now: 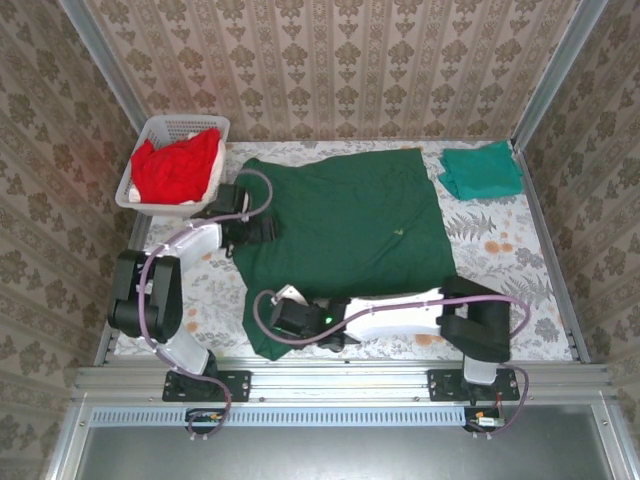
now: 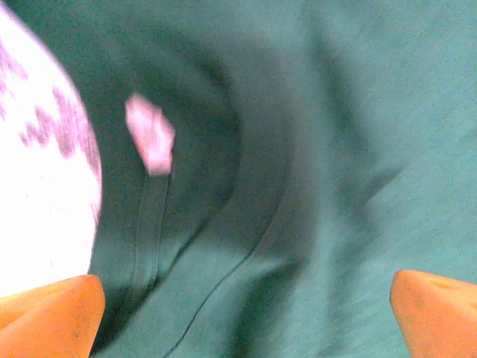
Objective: Fold and stack the t-shirts
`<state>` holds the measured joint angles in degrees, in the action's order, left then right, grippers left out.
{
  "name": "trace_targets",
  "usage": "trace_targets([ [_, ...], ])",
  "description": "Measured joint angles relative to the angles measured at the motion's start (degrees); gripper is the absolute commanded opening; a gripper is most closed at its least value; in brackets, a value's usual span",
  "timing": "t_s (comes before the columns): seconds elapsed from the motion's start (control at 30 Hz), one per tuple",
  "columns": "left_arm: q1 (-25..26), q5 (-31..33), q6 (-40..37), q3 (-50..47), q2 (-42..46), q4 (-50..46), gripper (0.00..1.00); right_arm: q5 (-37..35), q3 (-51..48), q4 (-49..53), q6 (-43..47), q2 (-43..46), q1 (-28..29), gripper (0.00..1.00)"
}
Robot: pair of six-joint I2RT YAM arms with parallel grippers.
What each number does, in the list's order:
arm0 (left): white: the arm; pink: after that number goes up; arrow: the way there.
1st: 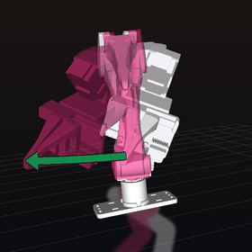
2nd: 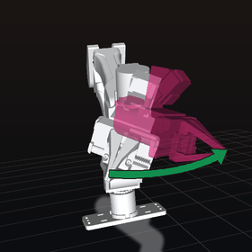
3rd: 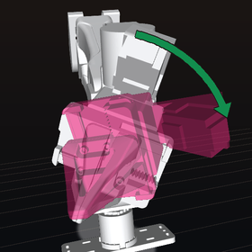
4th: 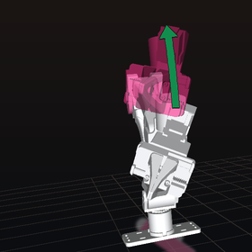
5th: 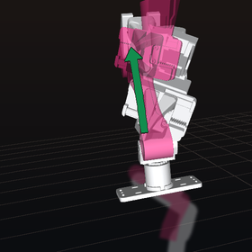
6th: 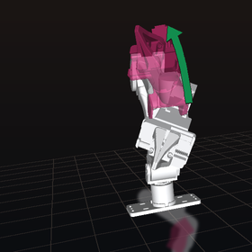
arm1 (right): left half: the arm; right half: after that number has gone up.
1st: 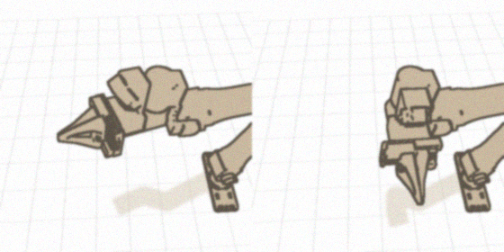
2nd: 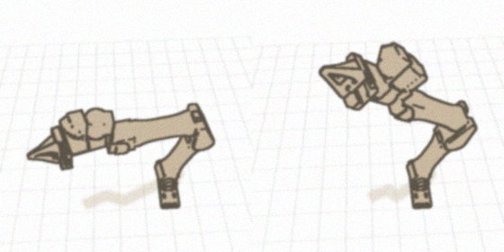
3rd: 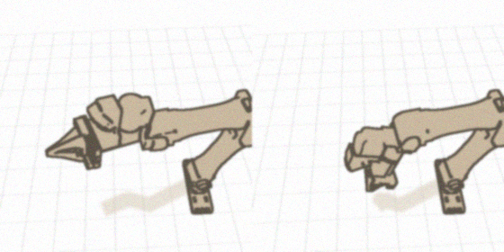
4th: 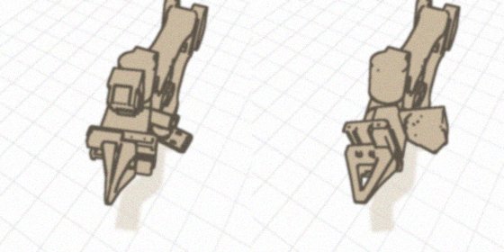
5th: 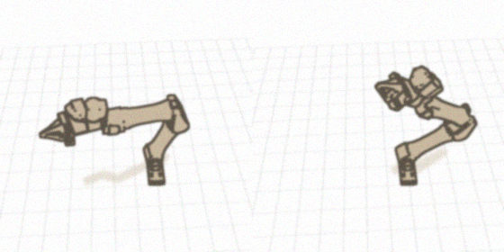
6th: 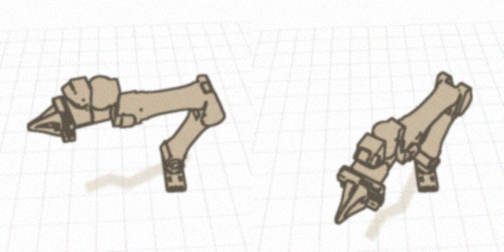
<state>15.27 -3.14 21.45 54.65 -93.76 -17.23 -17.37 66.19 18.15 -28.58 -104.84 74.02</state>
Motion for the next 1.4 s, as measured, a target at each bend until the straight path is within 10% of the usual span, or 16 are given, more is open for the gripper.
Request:
trace_targets([
  [0.57,-4.5,2.0,2.3,-5.0,-1.7,5.1,0.53,-9.9,1.9,6.6,1.2,-4.4,0.1,0.00],
  [0.93,-6.4,2.4,3.0,-4.5,-2.3,4.4,0.14,-9.9,-13.5,-1.9,3.1,7.6,1.1,0.02],
  [1.13,-6.4,2.4,3.0,-3.1,-3.0,3.3,0.12,-7.6,-21.3,-8.8,4.5,13.7,1.3,0.06],
  [1.4,-6.4,2.4,3.0,-2.7,-3.4,2.6,0.17,-8.0,-25.2,-7.6,4.7,19.1,2.1,0.35],
])
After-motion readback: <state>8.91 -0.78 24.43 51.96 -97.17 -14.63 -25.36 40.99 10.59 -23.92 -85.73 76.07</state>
